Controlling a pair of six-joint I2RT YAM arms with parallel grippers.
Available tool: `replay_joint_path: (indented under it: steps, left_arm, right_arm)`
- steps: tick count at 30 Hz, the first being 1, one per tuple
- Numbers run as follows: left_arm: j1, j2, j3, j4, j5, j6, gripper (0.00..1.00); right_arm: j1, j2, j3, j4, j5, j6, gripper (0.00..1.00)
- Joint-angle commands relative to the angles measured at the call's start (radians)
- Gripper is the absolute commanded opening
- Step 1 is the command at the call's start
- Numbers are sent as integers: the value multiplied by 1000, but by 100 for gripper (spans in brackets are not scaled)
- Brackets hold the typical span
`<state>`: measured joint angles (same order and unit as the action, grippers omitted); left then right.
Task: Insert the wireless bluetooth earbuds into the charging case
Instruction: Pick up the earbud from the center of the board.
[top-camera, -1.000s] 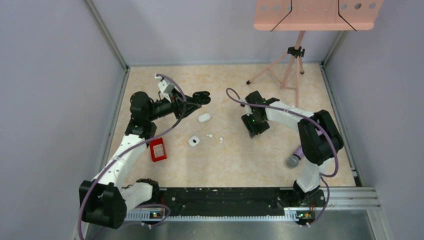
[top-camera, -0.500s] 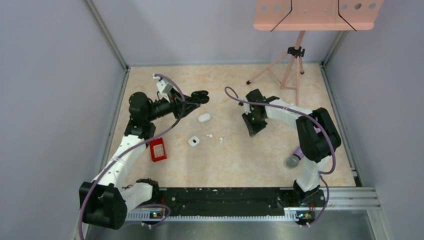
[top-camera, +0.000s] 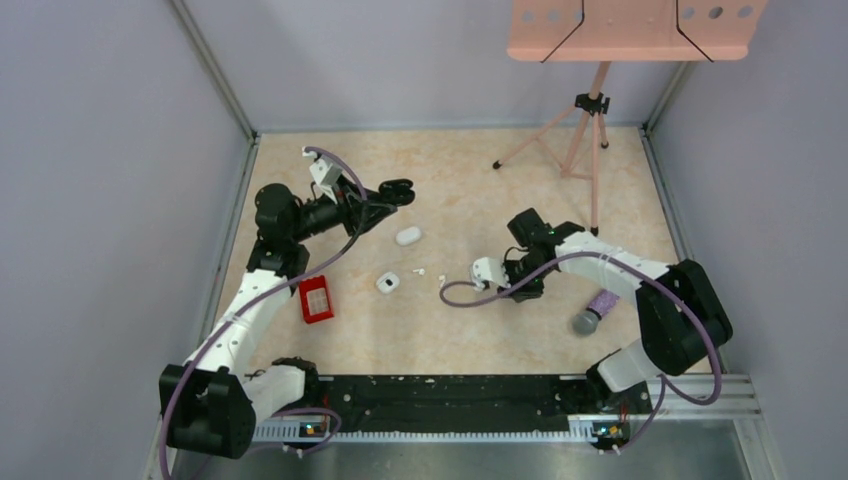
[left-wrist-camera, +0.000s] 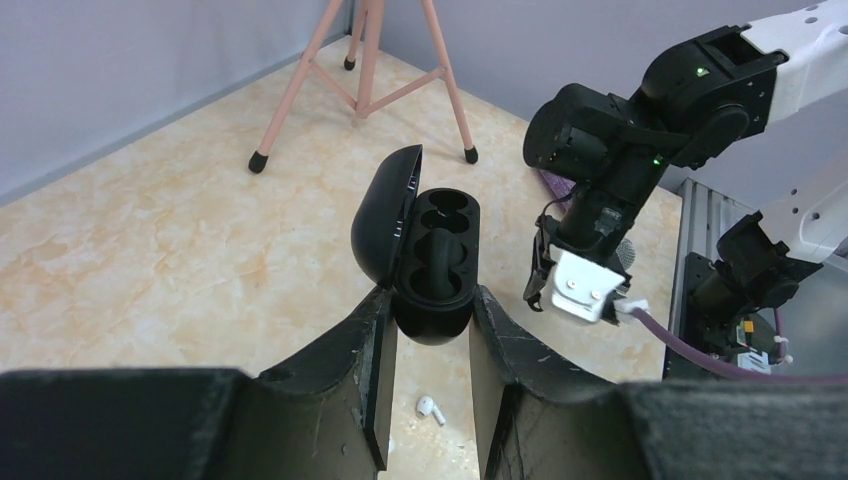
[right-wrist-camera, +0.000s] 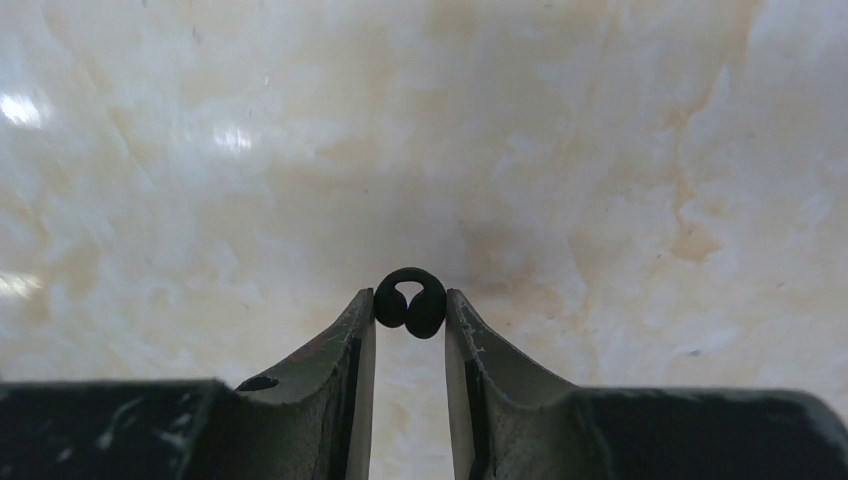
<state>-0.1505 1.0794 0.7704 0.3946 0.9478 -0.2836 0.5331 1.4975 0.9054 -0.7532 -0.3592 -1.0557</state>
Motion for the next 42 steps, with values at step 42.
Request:
replay_joint_path:
  steps: [42]
  left_arm:
    - [14,-38,6,16,-18,-24,0]
  right_arm:
    - [-14,53,79,95,203,737,40]
